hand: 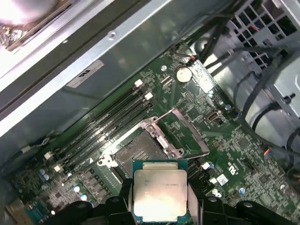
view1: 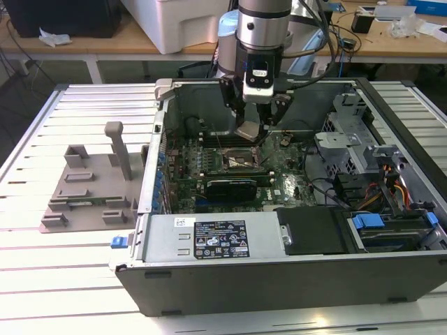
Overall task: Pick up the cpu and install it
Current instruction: 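Place the cpu into insertion slot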
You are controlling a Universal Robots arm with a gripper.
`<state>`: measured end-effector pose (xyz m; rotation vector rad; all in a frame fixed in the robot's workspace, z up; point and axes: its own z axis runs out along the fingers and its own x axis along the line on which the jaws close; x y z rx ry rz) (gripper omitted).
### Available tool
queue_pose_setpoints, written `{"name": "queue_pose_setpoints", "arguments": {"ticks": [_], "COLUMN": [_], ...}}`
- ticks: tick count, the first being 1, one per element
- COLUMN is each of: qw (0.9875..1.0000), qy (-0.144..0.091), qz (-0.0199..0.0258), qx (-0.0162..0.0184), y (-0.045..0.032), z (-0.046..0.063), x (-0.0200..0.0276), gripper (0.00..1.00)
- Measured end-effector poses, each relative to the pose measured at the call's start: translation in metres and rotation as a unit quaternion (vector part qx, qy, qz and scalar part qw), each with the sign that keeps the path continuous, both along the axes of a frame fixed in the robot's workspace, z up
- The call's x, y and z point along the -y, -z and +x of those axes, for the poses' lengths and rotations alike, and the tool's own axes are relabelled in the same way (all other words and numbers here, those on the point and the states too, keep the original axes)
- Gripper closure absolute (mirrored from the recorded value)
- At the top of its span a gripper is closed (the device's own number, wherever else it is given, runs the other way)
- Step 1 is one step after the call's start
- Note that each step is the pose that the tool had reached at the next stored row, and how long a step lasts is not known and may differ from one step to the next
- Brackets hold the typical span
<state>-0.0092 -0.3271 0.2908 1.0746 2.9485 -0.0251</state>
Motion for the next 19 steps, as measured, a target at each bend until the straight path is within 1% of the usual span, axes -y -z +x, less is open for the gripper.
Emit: {"name": "queue_pose_setpoints", "arguments": {"ticks": [2, 4, 6, 8, 11, 13, 14, 15, 16, 17, 18, 19], "qw": [0.9998, 0.9990, 0.9983, 0.9970, 0.9952, 0.9937, 0.9923, 0.9917, 0.9907, 0.9892, 0.9873, 0.9864], "qy": [0.021, 0.045, 0.058, 0.078, 0.098, 0.112, 0.124, 0.129, 0.136, 0.146, 0.159, 0.164], "qz": [0.0000, 0.0000, 0.0000, 0.0000, 0.0000, 0.0000, 0.0000, 0.0000, 0.0000, 0.0000, 0.0000, 0.0000], "qx": [0.0000, 0.0000, 0.0000, 0.0000, 0.0000, 0.0000, 0.0000, 0.0000, 0.0000, 0.0000, 0.0000, 0.0000], "y": [0.0000, 0.0001, 0.0001, 0.0001, 0.0001, 0.0001, 0.0001, 0.0001, 0.0002, 0.0002, 0.0002, 0.0002], "z": [0.0000, 0.0000, 0.0000, 0.0000, 0.0000, 0.0000, 0.0000, 0.0000, 0.0000, 0.0000, 0.0000, 0.0000], "x": [0.0000, 0.0000, 0.0000, 0.0000, 0.0000, 0.0000, 0.0000, 0.0000, 0.0000, 0.0000, 0.0000, 0.0000], "gripper": [0.46, 0.46, 0.46, 0.46, 0.46, 0.46, 0.46, 0.46, 0.46, 0.46, 0.46, 0.46]}}
